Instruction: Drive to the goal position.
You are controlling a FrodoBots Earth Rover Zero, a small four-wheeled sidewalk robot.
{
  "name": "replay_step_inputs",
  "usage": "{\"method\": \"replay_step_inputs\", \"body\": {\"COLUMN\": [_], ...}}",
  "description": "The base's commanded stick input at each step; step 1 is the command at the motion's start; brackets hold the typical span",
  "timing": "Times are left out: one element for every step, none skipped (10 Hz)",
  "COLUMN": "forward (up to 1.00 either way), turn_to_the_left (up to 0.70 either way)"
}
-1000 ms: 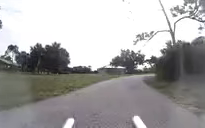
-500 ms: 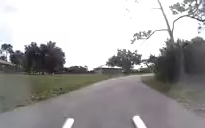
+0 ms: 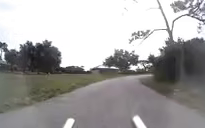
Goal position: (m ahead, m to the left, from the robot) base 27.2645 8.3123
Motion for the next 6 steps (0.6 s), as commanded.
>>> {"method": "replay_step_inputs", "body": {"forward": [0.69,0.69,0.69,0.69,0.69,0.69], "turn_to_the_left": [0.03,0.03,0.03,0.03,0.03,0.03]}}
